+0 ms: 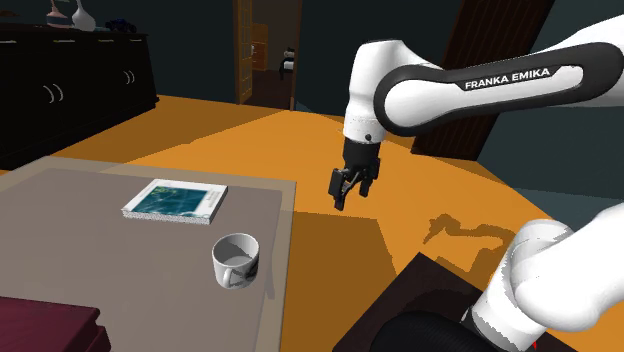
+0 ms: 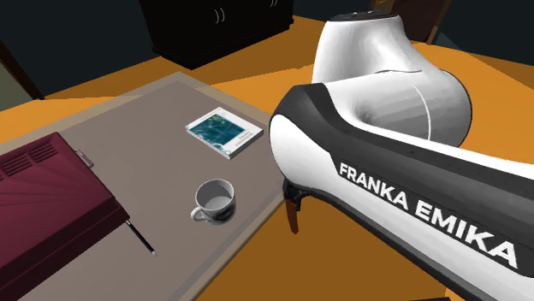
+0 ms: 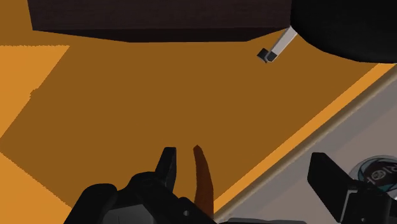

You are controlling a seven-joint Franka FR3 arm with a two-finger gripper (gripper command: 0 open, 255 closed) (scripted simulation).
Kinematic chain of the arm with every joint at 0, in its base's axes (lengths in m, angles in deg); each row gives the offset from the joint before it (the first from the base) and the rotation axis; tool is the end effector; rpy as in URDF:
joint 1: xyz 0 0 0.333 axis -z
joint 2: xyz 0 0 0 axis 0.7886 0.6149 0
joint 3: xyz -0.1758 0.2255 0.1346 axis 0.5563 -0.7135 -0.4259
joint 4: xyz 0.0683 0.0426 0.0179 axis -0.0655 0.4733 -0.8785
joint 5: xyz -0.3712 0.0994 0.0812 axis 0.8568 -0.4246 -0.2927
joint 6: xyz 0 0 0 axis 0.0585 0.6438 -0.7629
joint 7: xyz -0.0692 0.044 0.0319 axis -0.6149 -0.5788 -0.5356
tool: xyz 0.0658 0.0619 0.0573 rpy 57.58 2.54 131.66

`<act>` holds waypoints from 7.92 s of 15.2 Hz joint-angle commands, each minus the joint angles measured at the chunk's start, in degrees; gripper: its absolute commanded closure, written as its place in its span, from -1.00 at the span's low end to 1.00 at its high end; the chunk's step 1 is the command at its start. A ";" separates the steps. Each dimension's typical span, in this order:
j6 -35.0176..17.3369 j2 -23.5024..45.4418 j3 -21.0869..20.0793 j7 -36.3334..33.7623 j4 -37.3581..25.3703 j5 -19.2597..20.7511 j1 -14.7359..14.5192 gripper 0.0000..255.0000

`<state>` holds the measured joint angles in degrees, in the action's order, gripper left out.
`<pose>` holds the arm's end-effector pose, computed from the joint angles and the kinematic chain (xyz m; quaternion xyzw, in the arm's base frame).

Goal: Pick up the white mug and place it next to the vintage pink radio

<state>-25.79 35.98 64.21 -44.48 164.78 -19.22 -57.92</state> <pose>0.3719 0.1314 0.4764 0.9996 -0.0148 -0.0191 0.0114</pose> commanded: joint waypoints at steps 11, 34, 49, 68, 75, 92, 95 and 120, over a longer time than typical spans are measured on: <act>-18.59 21.14 -9.51 -13.87 -8.17 2.10 -1.72 -1.00; -29.74 38.90 -11.47 -25.43 -16.24 12.50 -4.11 1.00; -25.58 36.04 -11.93 -24.03 -17.83 10.53 -3.72 1.00; -11.79 29.70 -12.19 -21.26 -25.91 6.70 -3.19 1.00; -6.57 28.50 -12.11 -20.78 -30.05 6.08 -3.10 1.00; 1.60 29.08 -16.28 -29.13 -38.57 7.20 -7.11 1.00; 2.08 30.57 -18.40 -33.69 -40.19 8.44 -9.32 1.00; 17.17 63.25 -24.68 -66.34 -80.69 30.00 -42.28 1.00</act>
<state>-8.48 98.69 39.43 -110.34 84.43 10.47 -99.62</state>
